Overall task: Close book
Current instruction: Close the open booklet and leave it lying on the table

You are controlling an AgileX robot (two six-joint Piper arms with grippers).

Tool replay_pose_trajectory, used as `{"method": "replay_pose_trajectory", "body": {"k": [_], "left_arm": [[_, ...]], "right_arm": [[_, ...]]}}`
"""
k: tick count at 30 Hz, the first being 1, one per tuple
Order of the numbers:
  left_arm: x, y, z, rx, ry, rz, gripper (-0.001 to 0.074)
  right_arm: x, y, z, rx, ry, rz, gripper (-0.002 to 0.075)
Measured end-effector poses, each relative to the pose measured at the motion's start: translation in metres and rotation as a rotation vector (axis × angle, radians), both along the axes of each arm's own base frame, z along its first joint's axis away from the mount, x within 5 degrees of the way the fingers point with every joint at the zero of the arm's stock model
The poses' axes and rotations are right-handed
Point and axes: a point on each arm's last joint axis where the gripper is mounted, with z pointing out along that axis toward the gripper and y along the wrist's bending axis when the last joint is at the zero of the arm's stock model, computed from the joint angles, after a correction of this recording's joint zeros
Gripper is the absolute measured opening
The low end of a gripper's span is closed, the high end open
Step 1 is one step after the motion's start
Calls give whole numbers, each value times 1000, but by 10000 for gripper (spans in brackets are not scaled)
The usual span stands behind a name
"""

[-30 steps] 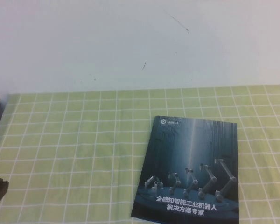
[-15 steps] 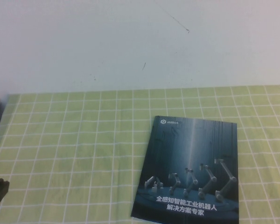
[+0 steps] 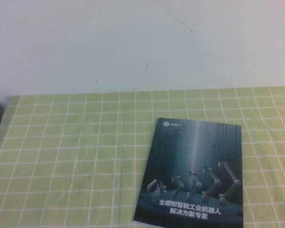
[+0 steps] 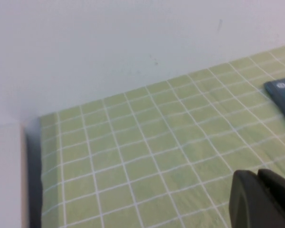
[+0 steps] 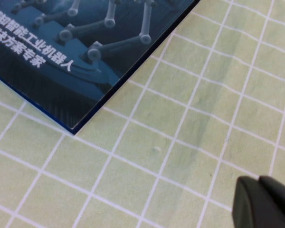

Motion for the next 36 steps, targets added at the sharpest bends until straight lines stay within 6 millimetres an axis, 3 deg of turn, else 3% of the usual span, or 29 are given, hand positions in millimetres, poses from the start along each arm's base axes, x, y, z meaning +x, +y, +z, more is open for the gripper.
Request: {"method": "replay_pose_trajectory", "body": {"k": [10,36], "left_arm": [[-1,10,-76,-66,69,240,-4],[-1,10,-77,-145,79,266,-4]], "right_arm": [[0,0,0,2,1,0,-3],[0,0,0,2,1,0,-3]]}}
